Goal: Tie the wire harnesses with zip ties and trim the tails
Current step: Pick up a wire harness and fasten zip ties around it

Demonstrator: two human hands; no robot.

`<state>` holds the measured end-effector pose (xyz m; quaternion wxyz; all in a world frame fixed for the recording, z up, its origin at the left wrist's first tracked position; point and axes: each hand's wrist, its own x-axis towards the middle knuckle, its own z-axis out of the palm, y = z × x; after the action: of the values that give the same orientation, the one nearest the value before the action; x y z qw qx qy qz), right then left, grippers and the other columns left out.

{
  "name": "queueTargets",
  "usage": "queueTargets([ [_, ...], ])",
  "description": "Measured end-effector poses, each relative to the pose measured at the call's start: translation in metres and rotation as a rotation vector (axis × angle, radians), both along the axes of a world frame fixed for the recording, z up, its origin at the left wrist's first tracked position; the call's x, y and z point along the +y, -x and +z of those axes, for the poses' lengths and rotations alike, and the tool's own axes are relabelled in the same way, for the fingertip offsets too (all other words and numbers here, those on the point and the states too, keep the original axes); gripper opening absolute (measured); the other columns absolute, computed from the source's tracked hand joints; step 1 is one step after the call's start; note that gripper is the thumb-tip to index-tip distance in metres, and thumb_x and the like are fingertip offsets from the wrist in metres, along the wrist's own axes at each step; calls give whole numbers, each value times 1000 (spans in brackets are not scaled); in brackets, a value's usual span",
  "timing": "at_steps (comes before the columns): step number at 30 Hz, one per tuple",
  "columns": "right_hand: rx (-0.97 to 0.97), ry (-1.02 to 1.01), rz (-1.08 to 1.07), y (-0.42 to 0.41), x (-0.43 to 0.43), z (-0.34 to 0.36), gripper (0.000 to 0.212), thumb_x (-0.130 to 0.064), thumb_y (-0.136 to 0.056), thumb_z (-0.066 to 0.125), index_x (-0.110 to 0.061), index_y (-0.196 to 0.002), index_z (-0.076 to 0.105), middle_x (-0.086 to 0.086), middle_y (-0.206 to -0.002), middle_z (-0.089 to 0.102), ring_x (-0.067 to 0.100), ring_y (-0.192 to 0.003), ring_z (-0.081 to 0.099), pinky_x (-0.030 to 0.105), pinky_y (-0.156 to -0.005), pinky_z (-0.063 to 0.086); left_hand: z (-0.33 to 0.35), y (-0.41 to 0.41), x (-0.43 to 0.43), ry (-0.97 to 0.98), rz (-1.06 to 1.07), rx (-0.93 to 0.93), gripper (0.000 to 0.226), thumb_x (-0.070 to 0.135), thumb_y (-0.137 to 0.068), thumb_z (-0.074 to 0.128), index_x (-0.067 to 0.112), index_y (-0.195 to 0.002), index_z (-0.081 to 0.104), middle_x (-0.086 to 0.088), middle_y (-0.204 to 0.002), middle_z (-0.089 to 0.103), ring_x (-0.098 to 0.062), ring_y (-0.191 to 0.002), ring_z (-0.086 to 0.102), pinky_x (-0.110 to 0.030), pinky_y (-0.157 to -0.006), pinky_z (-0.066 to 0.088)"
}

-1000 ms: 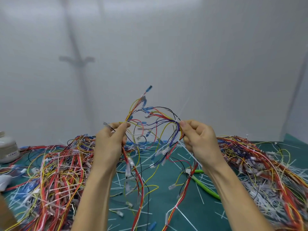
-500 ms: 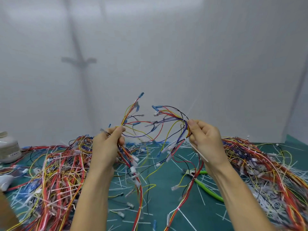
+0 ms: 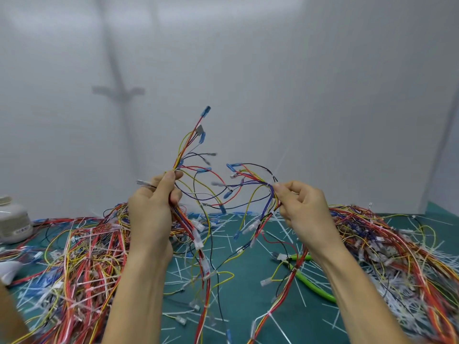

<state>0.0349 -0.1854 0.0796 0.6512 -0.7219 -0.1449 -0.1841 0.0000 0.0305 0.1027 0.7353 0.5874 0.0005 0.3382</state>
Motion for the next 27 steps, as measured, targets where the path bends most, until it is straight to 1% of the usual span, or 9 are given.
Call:
queueTargets([
  [4,-82,-17,-84,3,3,2,28,-30,-100,54,-13,-78,56,-12,-42,38,3,-41,27,15,-42,24,1,2,-4,-42,-31,1,19,23,-99,55,15,-87,68,13,-46,40,-1,-43,32,-13,-39,27],
  [7,-105,-72,-97,5,7,2,26,-32,-102,50,-16,-82,56,-11,-44,38,4,-43,27,19,-43,24,-1,1,-7,-134,-33,80,25,24,-99,55,14,-77,62,12,-44,39,-1,-40,30,-14,-39,27],
  [11,-102,-212,-19,8,7,4,28,-32,-104,45,-14,-84,53,-11,-51,33,7,-47,23,20,-42,22,-6,-3,-10,-269,26,198,39,27,-98,55,18,-60,50,8,-49,45,-10,-48,34,-28,-51,26],
  [15,-123,-232,-19,8,3,5,28,-31,-104,44,-13,-83,48,-11,-51,31,4,-44,23,16,-40,23,-7,-1,-12,-176,25,229,31,27,-88,69,16,-62,59,8,-50,45,-6,-48,38,-30,-59,32],
  [19,-101,-45,-128,5,4,0,26,-37,-102,46,-20,-83,53,-12,-46,46,2,-41,38,23,-49,30,-5,-3,-12,128,-198,210,43,21,-94,58,21,-51,56,6,-60,62,-11,-64,61,-33,-72,40],
  [21,-109,49,-184,5,7,0,26,-35,-101,48,-22,-80,53,-13,-45,52,3,-40,41,27,-51,30,-4,-3,-13,183,-285,181,37,21,-98,52,21,-60,57,3,-66,69,-11,-71,68,-31,-75,41],
  [23,-119,103,-218,6,9,0,25,-34,-101,51,-21,-80,55,-11,-48,56,6,-44,47,32,-53,35,-3,-2,-13,186,-301,158,30,23,-97,51,18,-73,68,1,-73,75,-9,-71,71,-30,-78,42],
  [25,-129,143,-227,8,11,1,25,-35,-100,53,-19,-81,57,2,-57,62,18,-53,53,37,-60,43,-4,-2,-12,116,-261,149,29,29,-96,53,21,-85,78,0,-77,76,-5,-67,68,-29,-78,43],
  [27,-145,187,-232,10,15,0,27,-37,-99,53,-17,-81,57,11,-62,63,25,-60,55,37,-64,44,-6,-4,-10,29,-250,131,29,33,-98,51,28,-97,79,-1,-88,77,-6,-68,63,-29,-78,42],
])
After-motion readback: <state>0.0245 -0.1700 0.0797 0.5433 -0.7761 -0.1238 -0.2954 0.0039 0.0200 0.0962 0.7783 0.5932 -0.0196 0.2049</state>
